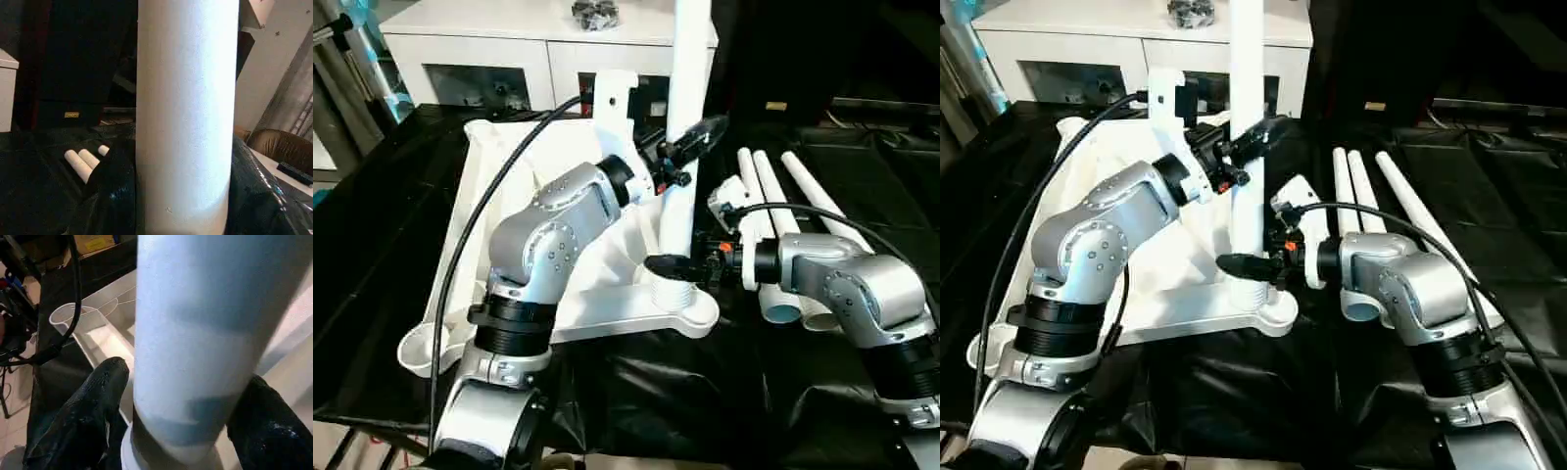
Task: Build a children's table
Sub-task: Pick table leg
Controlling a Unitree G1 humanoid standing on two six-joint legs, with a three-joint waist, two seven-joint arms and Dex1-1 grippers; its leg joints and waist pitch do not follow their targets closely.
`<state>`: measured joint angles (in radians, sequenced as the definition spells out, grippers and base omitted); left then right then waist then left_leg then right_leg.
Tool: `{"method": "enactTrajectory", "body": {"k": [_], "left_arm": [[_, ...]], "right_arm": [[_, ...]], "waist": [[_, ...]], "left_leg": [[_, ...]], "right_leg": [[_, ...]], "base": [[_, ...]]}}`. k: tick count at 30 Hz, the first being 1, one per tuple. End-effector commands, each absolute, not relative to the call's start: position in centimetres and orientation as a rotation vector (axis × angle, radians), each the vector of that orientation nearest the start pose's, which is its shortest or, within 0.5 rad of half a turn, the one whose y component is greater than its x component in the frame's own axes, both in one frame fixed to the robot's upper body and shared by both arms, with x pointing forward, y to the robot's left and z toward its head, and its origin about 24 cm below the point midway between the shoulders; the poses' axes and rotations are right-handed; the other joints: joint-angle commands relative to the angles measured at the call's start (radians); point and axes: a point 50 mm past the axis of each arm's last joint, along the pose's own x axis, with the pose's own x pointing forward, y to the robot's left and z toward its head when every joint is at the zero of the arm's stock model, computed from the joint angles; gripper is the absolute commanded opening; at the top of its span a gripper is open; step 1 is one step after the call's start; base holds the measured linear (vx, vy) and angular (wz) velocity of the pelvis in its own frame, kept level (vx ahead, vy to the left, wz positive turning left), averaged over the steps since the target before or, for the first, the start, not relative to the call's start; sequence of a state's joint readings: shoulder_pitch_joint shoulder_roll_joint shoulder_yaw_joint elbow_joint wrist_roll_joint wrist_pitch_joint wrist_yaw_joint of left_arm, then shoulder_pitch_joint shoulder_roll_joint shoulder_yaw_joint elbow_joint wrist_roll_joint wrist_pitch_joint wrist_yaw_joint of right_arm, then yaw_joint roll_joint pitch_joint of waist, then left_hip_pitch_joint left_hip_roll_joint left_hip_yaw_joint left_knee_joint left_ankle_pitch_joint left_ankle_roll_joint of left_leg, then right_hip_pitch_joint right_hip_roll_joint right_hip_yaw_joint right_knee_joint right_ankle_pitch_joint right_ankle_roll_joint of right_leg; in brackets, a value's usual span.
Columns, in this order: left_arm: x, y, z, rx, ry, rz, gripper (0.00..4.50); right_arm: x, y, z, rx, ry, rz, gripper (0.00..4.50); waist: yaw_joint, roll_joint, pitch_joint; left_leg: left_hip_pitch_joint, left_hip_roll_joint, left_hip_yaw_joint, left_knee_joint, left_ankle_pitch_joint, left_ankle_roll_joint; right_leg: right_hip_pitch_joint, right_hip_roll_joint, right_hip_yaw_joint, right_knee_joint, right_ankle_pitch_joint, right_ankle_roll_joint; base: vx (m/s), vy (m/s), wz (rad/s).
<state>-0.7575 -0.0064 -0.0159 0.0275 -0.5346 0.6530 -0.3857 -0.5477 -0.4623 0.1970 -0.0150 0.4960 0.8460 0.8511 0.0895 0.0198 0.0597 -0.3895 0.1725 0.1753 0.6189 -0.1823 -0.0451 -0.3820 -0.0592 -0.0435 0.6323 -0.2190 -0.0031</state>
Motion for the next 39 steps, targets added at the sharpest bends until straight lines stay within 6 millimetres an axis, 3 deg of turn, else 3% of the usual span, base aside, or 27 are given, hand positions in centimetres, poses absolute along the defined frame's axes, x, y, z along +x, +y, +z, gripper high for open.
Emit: {"method": "enactTrajectory", "body": {"k": [1, 11, 18, 20, 21, 22, 23, 24, 25, 31, 35, 37, 39], "left_arm": [[32.2, 3.6, 21.5, -0.335, -0.086, -0.952, 1.75], [32.0, 3.5, 21.5, -0.340, -0.082, -0.979, 1.75], [32.6, 3.7, 21.5, -0.334, -0.082, -0.915, 1.75], [32.7, 3.8, 21.4, -0.342, -0.080, -0.903, 2.45], [32.6, 3.9, 21.4, -0.346, -0.073, -0.911, 2.45], [32.6, 3.9, 21.4, -0.346, -0.073, -0.911, 2.47], [32.6, 4.4, 21.5, -0.357, -0.100, -0.912, 2.58], [32.6, 4.4, 21.5, -0.357, -0.100, -0.912, 2.75], [32.6, 4.5, 21.6, -0.360, -0.117, -0.909, 2.87], [32.7, 5.4, 22.9, -0.443, -0.250, -0.874, 3.00], [33.5, 6.0, 21.9, -0.415, -0.263, -0.770, 3.00], [33.5, 6.2, 21.6, -0.422, -0.259, -0.771, 3.00], [33.4, 6.7, 21.3, -0.434, -0.250, -0.796, 3.00]], "right_arm": [[29.9, -12.1, 12.4, 0.013, 0.452, 1.136, 2.81], [30.0, -12.0, 12.3, 0.022, 0.454, 1.141, 2.01], [30.1, -12.2, 12.2, 0.026, 0.452, 1.135, 1.90], [30.2, -12.2, 12.2, 0.026, 0.450, 1.133, 1.90], [30.2, -12.2, 12.2, 0.027, 0.446, 1.129, 1.90], [30.2, -12.2, 12.2, 0.027, 0.446, 1.129, 1.90], [30.5, -12.0, 12.3, 0.040, 0.424, 1.108, 1.90], [30.5, -12.0, 12.3, 0.040, 0.424, 1.108, 1.90], [30.6, -11.9, 12.4, 0.045, 0.415, 1.100, 1.90], [30.9, -11.3, 12.7, 0.078, 0.370, 1.068, 1.90], [32.1, -11.6, 13.0, 0.127, 0.283, 0.951, 1.90], [32.5, -11.8, 13.2, 0.152, 0.259, 0.916, 1.90], [33.2, -12.0, 13.3, 0.174, 0.219, 0.861, 1.90]], "waist": [[0.000, -0.019, -0.074], [0.000, -0.015, -0.075], [0.000, -0.014, -0.075], [0.001, -0.014, -0.075], [0.002, -0.007, -0.075], [0.001, -0.009, -0.075], [0.005, 0.018, -0.076], [-0.002, 0.002, -0.075], [-0.002, -0.001, -0.076], [-0.001, 0.002, -0.078], [-0.002, 0.014, -0.076], [-0.002, 0.013, -0.077], [-0.005, 0.035, -0.078]], "left_leg": [[0.016, 0.053, -0.018, -0.063, -0.063, 0.061], [0.017, 0.053, -0.019, -0.063, -0.067, 0.056], [0.016, 0.053, -0.019, -0.063, -0.074, 0.052], [0.016, 0.053, -0.020, -0.063, -0.071, 0.052], [0.016, 0.053, -0.021, -0.063, -0.072, 0.050], [0.016, 0.053, -0.021, -0.063, -0.074, 0.049], [0.017, 0.053, -0.026, -0.062, -0.077, 0.043], [0.017, 0.053, -0.022, -0.063, -0.092, 0.039], [0.017, 0.051, -0.023, -0.064, -0.092, 0.039], [0.017, 0.054, -0.023, -0.064, -0.078, 0.044], [0.018, 0.055, -0.023, -0.065, -0.104, 0.034], [0.019, 0.052, -0.023, -0.066, -0.110, 0.025], [0.021, 0.052, -0.025, -0.067, -0.125, 0.008]], "right_leg": [[0.052, -0.081, 0.046, -0.066, -0.002, -0.254], [0.051, -0.080, 0.045, -0.066, -0.009, -0.253], [0.052, -0.080, 0.045, -0.068, -0.002, -0.254], [0.053, -0.080, 0.045, -0.066, 0.001, -0.254], [0.053, -0.081, 0.045, -0.066, 0.001, -0.255], [0.052, -0.080, 0.045, -0.068, 0.001, -0.254], [0.050, -0.081, 0.044, -0.062, 0.007, -0.258], [0.051, -0.078, 0.044, -0.068, 0.012, -0.260], [0.054, -0.077, 0.043, -0.067, 0.019, -0.263], [0.054, -0.080, 0.043, -0.065, 0.035, -0.269], [0.049, -0.080, 0.044, -0.070, 0.019, -0.259], [0.051, -0.079, 0.043, -0.069, 0.009, -0.255], [0.047, -0.078, 0.040, -0.071, 0.005, -0.251]], "base": [[0.000, 0.000, 0.00], [0.000, 0.000, 0.00], [0.000, 0.000, 0.00], [0.000, 0.000, 0.00], [0.000, 0.000, 0.00], [0.000, 0.000, 0.00], [0.000, 0.000, 0.00], [0.000, 0.000, 0.00], [0.000, 0.000, 0.00], [0.000, 0.000, 0.00], [0.000, 0.000, 0.00], [0.000, 0.000, 0.00], [0.000, 0.000, 0.00]]}}
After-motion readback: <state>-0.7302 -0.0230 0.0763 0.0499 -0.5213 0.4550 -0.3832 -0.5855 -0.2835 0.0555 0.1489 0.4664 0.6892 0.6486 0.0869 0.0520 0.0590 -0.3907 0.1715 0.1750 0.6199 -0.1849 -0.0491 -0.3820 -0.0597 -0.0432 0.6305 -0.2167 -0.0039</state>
